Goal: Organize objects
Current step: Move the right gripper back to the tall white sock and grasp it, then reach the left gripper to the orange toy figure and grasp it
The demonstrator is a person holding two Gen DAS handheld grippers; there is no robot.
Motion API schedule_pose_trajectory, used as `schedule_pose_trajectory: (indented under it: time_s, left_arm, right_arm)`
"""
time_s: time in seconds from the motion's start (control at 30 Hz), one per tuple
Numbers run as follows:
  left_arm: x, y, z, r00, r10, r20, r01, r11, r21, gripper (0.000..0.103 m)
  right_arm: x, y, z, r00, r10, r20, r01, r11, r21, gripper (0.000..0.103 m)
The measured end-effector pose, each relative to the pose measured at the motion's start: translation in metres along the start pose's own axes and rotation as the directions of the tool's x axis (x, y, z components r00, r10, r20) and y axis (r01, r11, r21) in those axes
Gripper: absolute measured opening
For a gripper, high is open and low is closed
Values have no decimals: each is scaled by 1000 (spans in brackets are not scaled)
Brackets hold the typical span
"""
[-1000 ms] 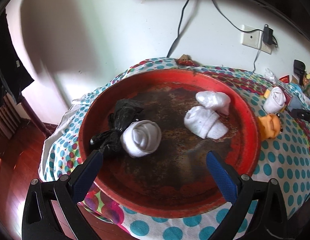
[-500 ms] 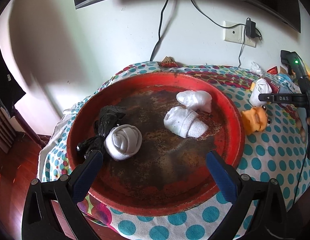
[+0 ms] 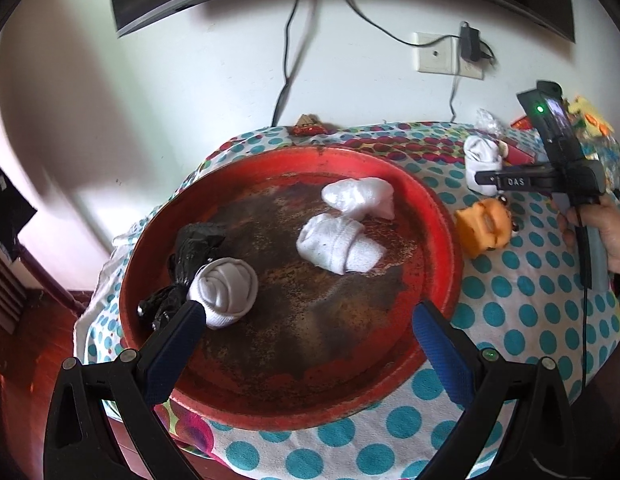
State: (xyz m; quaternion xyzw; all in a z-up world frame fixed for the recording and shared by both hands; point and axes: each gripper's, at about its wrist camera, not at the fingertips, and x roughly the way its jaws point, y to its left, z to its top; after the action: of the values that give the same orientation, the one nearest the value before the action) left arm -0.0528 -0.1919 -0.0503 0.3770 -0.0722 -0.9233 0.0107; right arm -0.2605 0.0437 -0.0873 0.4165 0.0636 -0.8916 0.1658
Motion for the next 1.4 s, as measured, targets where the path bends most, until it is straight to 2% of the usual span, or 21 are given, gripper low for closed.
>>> schedule_pose_trajectory:
  time_s: [0.17,0.3,0.37,0.43,0.53,0.6,0.7,0.83,0.93,1.0,1.23,1.33,1.4]
  left_arm:
    - [-8,-30,9,997,-74,-12,75,992,102,103]
    - [-12,-58,17,989,-148,-23,150,967,208,103]
    - [-12,-70,23,978,-205,-42,209,948,240,103]
    - [-12,-80,31,962,-265,-61,271,924,271,103]
    - [-9,-95,43,932,-345,-114,363,871,332,103]
    - [-5,-104,51,922,-361,-140,387,845,370,103]
    - [10,-117,67,898,-384,-214,439,801,407,103]
    - [32,-134,80,872,-385,-303,488,745,456,103]
    - [51,-149,87,862,-364,-353,501,715,487,103]
    - [64,-157,91,843,-363,-398,530,692,491,103]
    - [99,-177,94,839,-270,-472,517,668,536,99]
    - [113,-181,93,836,-226,-499,505,671,543,98]
    - [115,-184,91,839,-219,-499,502,667,551,94]
  right_arm:
    - [-11,-5,-6,999,30,28,-30,999,19,32]
    - [-30,-14,-15,997,59,54,-62,997,49,32]
    - [-38,-20,-22,995,79,61,-83,995,59,32]
    - [-46,-26,-32,994,88,64,-93,993,72,32]
    - [-51,-36,-45,993,103,56,-108,990,88,32]
    - [-53,-41,-52,993,105,54,-110,989,99,32]
    - [-51,-49,-58,991,125,55,-131,983,126,32]
    - [-49,-48,-58,991,126,52,-131,984,123,32]
    - [-49,-46,-58,992,115,48,-120,986,117,32]
    - [-47,-45,-58,993,109,41,-113,987,110,32]
    - [-45,-45,-58,992,120,32,-123,985,119,32]
    - [-45,-46,-58,991,127,33,-130,984,125,32]
    - [-45,-46,-58,992,124,33,-127,984,123,32]
